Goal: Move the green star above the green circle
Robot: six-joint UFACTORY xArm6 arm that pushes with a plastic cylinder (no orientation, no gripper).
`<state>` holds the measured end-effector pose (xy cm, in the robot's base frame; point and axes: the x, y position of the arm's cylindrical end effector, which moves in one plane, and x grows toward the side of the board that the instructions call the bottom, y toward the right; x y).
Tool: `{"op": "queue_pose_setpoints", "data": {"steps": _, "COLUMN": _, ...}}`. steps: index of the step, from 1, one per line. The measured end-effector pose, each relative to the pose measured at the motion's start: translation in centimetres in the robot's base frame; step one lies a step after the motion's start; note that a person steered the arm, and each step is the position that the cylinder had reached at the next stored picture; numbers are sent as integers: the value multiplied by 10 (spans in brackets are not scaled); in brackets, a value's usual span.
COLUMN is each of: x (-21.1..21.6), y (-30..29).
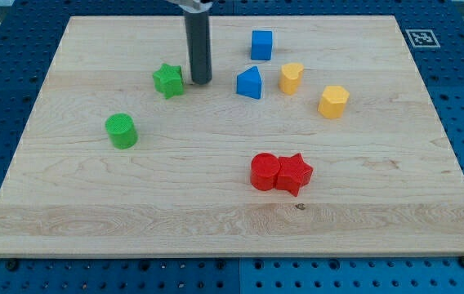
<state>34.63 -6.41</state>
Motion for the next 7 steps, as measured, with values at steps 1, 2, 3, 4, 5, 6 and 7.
{"op": "queue_pose_setpoints", "data": {"steps": 1, "x": -5, "y": -32}}
{"op": "queue_pose_setpoints", "data": {"steps": 2, "x": -5, "y": -36}}
{"op": "queue_pose_setpoints", "data": {"steps": 3, "x": -5, "y": -37}}
{"op": "queue_pose_setpoints", "data": {"steps": 4, "x": -5, "y": -51}}
{"op": "queue_pose_setpoints", "data": {"steps": 5, "x": -5, "y": -74}}
{"op": "queue_pose_setpoints", "data": {"steps": 6, "x": -5, "y": -93}}
{"op": "queue_pose_setpoints", "data": {"steps": 7, "x": 2, "y": -99}}
